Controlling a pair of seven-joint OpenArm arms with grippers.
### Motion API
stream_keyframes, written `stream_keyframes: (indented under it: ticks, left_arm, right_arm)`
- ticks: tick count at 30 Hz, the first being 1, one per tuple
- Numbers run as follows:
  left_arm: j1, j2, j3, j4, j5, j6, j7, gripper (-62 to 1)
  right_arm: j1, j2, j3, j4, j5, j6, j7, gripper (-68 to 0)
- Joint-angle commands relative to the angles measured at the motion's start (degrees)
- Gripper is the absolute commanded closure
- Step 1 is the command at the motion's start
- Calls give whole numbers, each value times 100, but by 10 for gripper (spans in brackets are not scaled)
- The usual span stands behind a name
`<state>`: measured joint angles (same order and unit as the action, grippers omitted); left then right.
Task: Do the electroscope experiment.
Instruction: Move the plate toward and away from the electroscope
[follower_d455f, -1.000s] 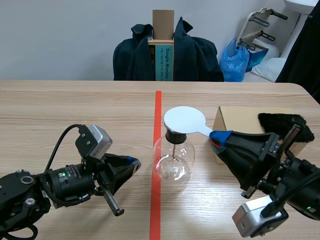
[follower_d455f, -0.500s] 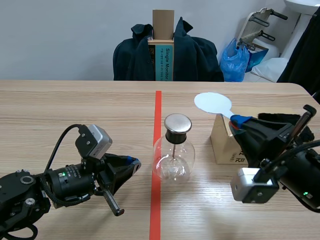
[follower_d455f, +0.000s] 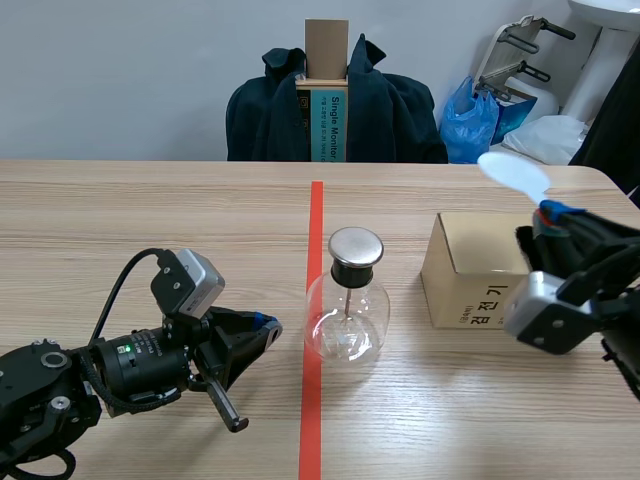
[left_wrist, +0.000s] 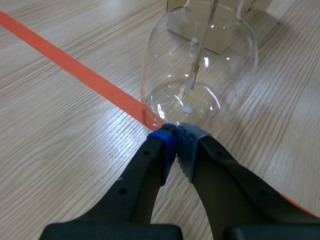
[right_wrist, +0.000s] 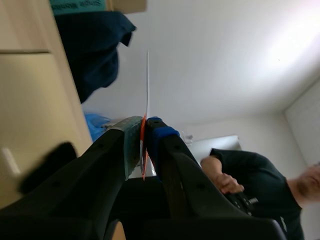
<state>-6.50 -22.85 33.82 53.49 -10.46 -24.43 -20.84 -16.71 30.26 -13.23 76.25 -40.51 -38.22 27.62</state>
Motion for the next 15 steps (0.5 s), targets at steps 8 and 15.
stream_keyframes:
  ticks: [8,15]
  left_arm:
    - [-15,46,-37,118,-37,-13,-74,-27]
    - [-15,22,-42,120,-39,-17,11,-27]
  right_arm:
    - [-337,553,780,1088,699,-293,15,-8]
    - [-542,562,1460,1652,1095,-286,59,-8]
